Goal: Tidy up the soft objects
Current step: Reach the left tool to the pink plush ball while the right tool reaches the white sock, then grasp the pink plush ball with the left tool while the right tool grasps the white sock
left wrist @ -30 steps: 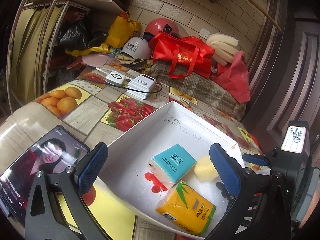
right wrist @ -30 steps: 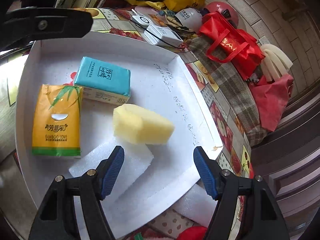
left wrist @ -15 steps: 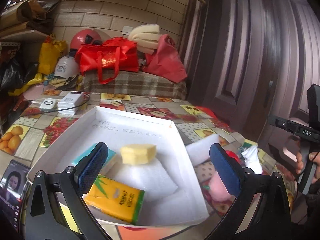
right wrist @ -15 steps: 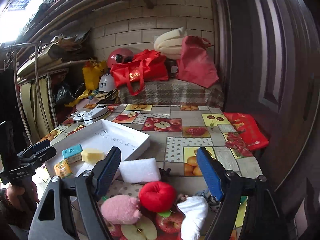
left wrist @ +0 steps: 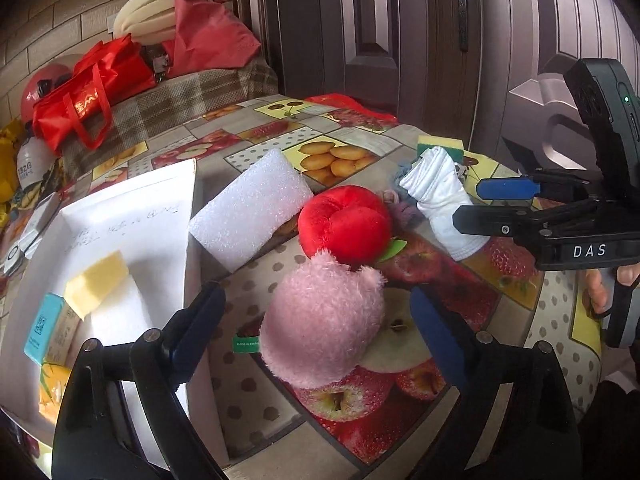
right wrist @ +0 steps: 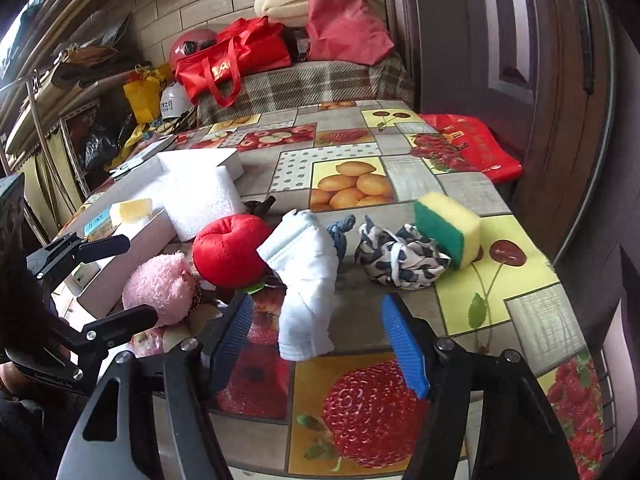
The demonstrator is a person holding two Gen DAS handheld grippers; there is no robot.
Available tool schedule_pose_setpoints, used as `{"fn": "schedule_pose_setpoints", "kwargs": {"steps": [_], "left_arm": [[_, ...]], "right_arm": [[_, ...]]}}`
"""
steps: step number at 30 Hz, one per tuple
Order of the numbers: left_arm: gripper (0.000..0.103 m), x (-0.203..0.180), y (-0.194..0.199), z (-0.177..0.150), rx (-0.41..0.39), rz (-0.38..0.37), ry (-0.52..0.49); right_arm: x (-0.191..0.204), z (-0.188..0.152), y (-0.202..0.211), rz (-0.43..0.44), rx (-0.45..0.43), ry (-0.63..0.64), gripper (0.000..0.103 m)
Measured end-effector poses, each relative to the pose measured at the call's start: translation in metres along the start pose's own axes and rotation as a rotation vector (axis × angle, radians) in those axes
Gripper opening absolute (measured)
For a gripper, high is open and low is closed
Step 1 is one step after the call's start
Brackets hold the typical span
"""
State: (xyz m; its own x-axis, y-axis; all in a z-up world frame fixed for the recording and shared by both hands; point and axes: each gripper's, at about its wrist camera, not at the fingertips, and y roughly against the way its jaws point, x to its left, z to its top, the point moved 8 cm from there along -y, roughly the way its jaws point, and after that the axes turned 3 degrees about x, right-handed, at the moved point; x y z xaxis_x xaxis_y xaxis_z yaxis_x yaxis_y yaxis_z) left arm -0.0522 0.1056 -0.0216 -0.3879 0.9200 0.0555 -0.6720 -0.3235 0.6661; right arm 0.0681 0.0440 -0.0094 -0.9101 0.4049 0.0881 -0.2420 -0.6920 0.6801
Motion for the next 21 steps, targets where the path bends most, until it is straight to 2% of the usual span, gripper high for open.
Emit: {"fn": "schedule_pose_setpoints", "kwargs": {"steps": [2,3,4,5,6,8,10,13,16,18,21], "left_arm": [[0.086,0.001,-0.007,-0.002,0.025,0.006,-0.001],[0.083,0.0,-0.009,-0.002,0.035,0.002,-0.003],[0.073,0.0,-0.012,-0.002,0.044,0.002,-0.007],[0.063,-0.002,-0.015,-0.003,0.059,-0.008,-0.011],[0.054,-0.004,-0.018,-0.004,0.072,-0.013,-0.016],[0.053,-0.006,-0.016,-0.003,0.061,-0.023,-0.024],[0.051,-0.007,-0.008,-0.002,0.02,-0.016,-0.025],[0.051,-0.001,0.017,0.005,-0.101,-0.019,0.003],[0.052,0.012,0.039,0.006,-0.196,0.013,0.035],[0.052,0.024,0.05,0.006,-0.242,0.053,0.057],[0.052,0.045,0.063,0.002,-0.286,0.119,0.087]], "right_arm": [[0.004,0.001,-0.014,-0.01,0.024,0.013,0.059],[0.003,0.0,-0.021,-0.01,0.045,0.008,0.051],[0.003,0.0,-0.025,0.009,0.066,-0.004,0.037],[0.002,-0.001,-0.027,0.03,0.074,-0.015,0.029],[0.001,-0.003,-0.026,0.052,0.077,-0.021,0.027],[0.0,-0.004,-0.019,0.051,0.055,-0.015,0.025],[-0.004,-0.002,-0.003,0.036,-0.012,-0.029,0.025],[-0.01,0.006,0.03,0.055,-0.178,-0.079,0.025],[-0.008,0.011,0.05,0.061,-0.283,-0.108,0.025],[-0.001,0.012,0.053,0.058,-0.312,-0.105,0.025],[0.013,0.014,0.046,0.07,-0.309,-0.107,0.025]]}}
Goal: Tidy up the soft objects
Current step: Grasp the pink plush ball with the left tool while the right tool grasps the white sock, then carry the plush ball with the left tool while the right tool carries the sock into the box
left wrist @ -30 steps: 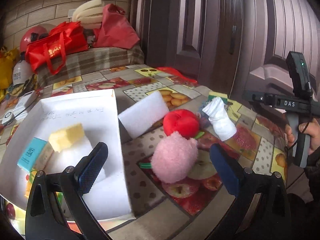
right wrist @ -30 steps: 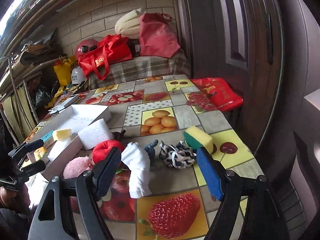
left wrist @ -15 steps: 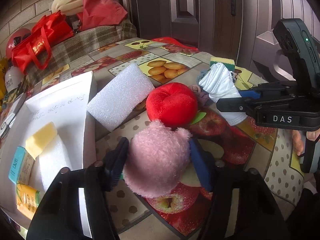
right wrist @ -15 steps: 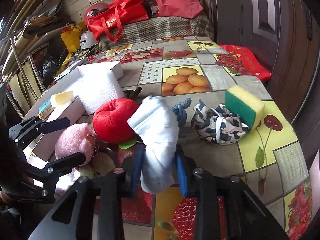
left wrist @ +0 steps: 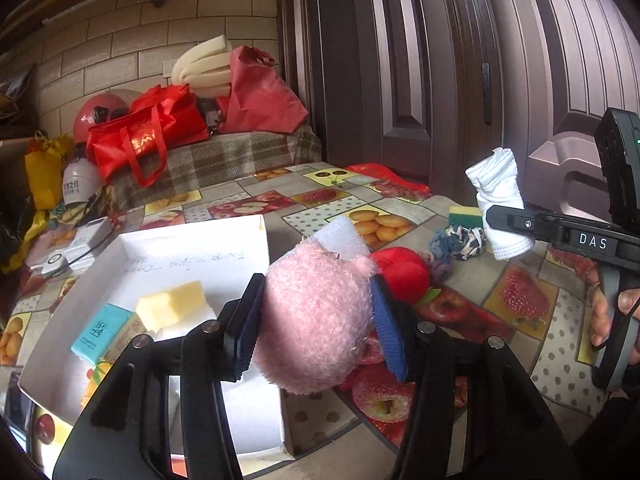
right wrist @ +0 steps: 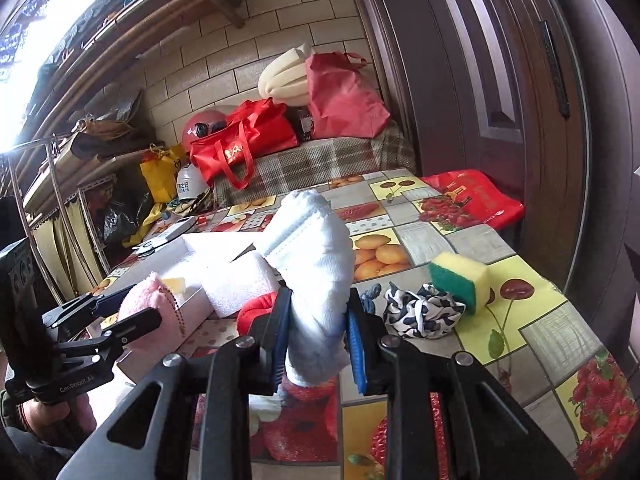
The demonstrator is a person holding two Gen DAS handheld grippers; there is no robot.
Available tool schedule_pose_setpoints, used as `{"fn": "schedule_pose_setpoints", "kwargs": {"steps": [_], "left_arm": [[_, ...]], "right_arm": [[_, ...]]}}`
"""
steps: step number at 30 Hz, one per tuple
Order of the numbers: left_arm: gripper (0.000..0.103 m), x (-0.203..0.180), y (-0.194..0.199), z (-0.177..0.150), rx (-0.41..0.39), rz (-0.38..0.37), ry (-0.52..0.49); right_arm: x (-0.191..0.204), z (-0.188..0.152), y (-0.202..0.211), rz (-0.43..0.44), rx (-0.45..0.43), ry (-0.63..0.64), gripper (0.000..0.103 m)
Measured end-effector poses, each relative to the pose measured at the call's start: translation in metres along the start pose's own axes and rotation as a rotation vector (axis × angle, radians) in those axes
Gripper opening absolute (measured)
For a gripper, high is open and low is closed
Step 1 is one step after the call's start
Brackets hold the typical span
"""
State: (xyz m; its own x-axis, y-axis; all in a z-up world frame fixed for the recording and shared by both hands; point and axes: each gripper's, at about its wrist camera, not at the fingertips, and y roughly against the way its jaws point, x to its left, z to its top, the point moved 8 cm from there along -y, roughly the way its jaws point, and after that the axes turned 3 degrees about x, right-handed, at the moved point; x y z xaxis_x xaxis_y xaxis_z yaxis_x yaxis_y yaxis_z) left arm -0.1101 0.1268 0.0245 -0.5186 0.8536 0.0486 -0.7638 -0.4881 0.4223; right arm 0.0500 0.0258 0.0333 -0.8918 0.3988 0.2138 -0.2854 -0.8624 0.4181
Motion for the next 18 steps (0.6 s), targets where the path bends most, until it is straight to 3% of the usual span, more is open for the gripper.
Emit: {"fn": "schedule_pose_setpoints", "kwargs": {"steps": [8,18], "left_arm": [[0.052,0.062,0.015,-0.006,-0.046,0.134,0.118],[0.052,0.15,0.028,-0.022,-0.039,0.335,0.24]], "right_arm": [[0.021,0.005,-0.008,0.001,-0.017,0.057,0.025],[0.042,0.004,-0.021,0.036,-0.003,0.101,0.025]]}}
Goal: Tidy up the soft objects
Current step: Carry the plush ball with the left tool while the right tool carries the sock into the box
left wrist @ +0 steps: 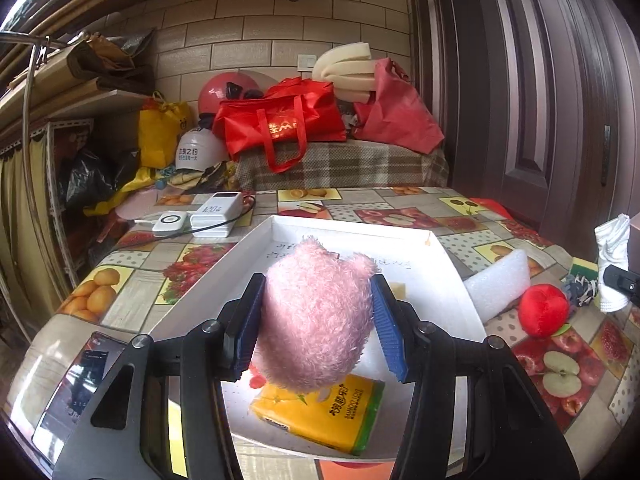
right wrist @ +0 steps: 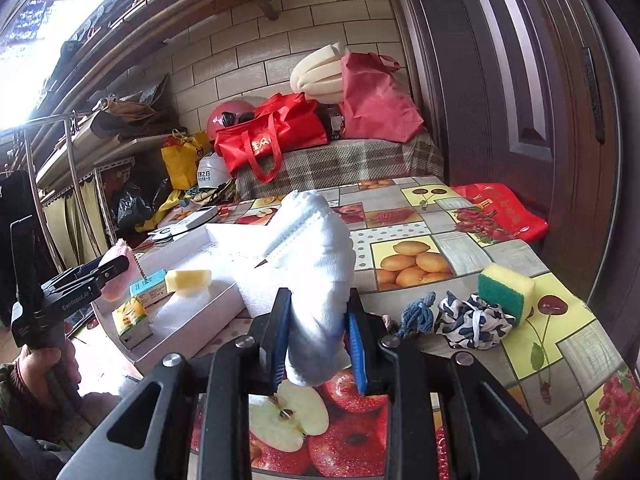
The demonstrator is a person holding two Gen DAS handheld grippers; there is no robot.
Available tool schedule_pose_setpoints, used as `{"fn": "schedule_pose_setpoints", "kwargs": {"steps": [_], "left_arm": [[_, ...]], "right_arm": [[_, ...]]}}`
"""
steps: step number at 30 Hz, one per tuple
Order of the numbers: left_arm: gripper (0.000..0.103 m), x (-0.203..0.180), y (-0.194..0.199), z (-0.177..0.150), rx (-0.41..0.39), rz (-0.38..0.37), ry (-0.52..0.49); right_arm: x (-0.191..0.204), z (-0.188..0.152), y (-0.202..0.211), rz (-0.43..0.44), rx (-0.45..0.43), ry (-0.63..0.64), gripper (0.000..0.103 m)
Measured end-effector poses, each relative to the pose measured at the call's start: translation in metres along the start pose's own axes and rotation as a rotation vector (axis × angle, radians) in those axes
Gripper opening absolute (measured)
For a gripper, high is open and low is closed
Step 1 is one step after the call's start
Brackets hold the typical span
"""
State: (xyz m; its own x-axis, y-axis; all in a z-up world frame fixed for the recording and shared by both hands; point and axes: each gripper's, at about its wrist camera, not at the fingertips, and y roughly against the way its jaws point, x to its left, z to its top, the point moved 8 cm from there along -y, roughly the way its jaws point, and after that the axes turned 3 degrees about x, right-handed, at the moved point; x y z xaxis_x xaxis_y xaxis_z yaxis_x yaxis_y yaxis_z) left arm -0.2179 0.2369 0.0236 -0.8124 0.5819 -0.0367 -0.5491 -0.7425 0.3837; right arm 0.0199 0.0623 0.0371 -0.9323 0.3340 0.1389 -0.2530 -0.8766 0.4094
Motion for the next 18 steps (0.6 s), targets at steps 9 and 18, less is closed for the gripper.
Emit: {"fn": "schedule_pose_setpoints", "kwargs": {"steps": [9,18], "left_arm": [[0.052,0.037,-0.016,0.003,0.006,0.092,0.015],[0.052,0.054,-0.031,0.005,0.044,0.099,0.043]], "right_arm": [[0.046,-0.001,-0.034,0.088,0.041,0.09,0.025],[0.104,-0.001,-0.069,0.159,0.062,0.196,0.025]]}}
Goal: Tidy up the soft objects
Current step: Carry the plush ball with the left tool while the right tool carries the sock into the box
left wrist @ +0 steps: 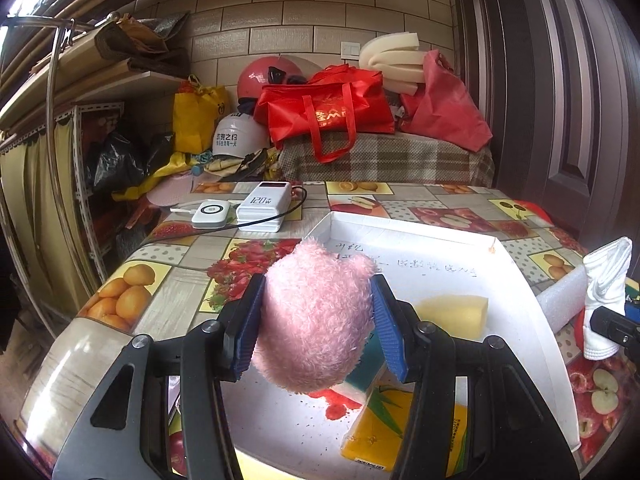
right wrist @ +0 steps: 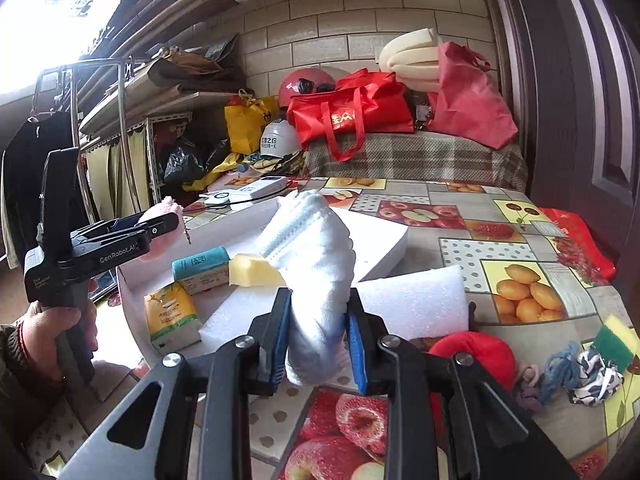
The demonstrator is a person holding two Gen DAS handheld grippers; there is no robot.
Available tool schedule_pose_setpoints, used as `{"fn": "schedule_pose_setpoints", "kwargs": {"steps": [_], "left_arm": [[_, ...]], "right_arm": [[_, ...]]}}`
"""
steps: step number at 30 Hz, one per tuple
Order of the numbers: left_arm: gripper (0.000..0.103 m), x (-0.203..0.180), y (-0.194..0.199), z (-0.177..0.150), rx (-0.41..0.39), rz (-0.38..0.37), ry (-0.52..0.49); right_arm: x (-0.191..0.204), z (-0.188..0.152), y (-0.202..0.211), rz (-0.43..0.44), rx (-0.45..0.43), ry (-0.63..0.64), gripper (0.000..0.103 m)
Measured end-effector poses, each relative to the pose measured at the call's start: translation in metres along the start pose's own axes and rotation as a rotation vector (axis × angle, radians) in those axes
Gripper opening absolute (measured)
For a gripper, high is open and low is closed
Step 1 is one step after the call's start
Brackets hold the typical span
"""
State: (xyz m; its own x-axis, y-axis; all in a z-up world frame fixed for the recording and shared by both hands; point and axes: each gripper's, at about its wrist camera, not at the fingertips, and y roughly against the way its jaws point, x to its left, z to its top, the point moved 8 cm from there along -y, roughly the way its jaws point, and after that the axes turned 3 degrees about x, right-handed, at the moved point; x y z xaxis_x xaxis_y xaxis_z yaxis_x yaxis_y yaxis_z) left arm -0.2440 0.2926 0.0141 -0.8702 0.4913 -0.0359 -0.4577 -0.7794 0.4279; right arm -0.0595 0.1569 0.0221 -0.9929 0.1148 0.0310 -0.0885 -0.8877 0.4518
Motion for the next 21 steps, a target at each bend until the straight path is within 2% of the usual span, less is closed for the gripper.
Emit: {"fn": "schedule_pose_setpoints", "kwargs": {"steps": [6,14,17,21], "left_arm": [[0.052,-0.001,-0.011,0.004,0.013,0.003,-0.025],[0.052,-0.003,-0.024,0.006,0.036,-0.022,-0.05],[0.052,-0.005,-0.024,0.007,0.032,-0.033,-0.058],[0.052,-0.005,-0.021,0.008,0.016,-0.027,-0.06]], "right_arm": [[0.033,0.007,-0.031,0.084,0.05,0.062,0.025],[0.071,-0.009,-0.07,0.212,0.235,0.181,0.025],[0.071,-0.006,-0.08,0.191,0.245,0.194,0.025],[0.051,0.006,-0.101,0.086,0.238,0.159,0.025]]}}
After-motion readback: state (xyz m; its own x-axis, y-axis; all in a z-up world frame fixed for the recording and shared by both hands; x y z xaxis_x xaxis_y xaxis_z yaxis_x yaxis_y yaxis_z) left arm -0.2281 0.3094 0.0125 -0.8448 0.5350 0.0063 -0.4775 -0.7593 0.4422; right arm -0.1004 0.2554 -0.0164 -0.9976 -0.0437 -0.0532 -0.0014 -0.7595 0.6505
